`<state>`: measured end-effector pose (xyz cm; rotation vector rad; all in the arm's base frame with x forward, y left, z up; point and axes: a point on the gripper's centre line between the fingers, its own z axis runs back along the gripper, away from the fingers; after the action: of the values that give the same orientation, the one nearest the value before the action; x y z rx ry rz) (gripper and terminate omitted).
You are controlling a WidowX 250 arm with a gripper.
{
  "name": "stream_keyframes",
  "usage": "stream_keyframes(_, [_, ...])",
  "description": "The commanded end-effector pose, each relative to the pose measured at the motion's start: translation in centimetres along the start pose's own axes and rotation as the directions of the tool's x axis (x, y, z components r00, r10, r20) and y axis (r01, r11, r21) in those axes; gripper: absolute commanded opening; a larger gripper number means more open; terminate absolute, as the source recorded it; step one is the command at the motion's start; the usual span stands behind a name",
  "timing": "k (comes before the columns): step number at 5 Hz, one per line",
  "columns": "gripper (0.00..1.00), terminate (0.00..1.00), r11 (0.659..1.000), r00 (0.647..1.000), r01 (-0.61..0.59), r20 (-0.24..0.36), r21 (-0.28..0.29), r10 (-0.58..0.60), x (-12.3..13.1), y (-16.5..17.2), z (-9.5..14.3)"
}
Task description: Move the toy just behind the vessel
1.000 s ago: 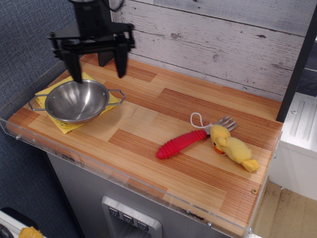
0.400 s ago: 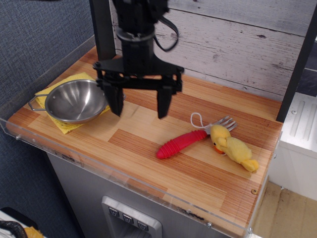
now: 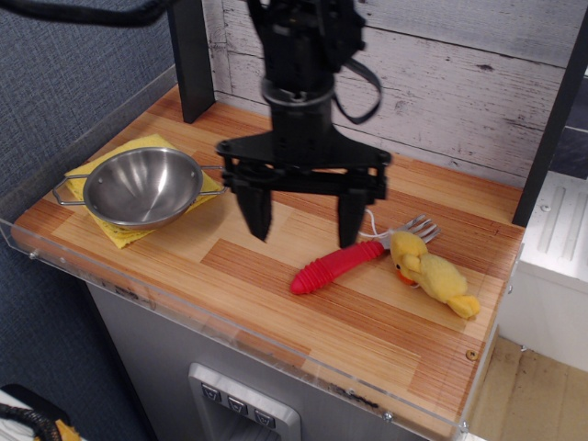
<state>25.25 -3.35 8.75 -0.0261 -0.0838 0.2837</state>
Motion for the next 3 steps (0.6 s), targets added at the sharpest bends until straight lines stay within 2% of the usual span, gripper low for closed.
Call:
stream_keyframes(1, [1.00,0.00,0.956,0.952,0.292,0.101,-0.016,-0.289,1.2,-1.5,0.9])
stream_keyframes(2, [1.00,0.00,0.937,0.933,0.350,0.097,-0.008,-0.347,2.4,-1.5,0.2])
stream_keyframes(3, [1.00,0.00,0.938,0.936,0.345,0.071,-0.017,-0.343,3.1,-2.1,-1.2])
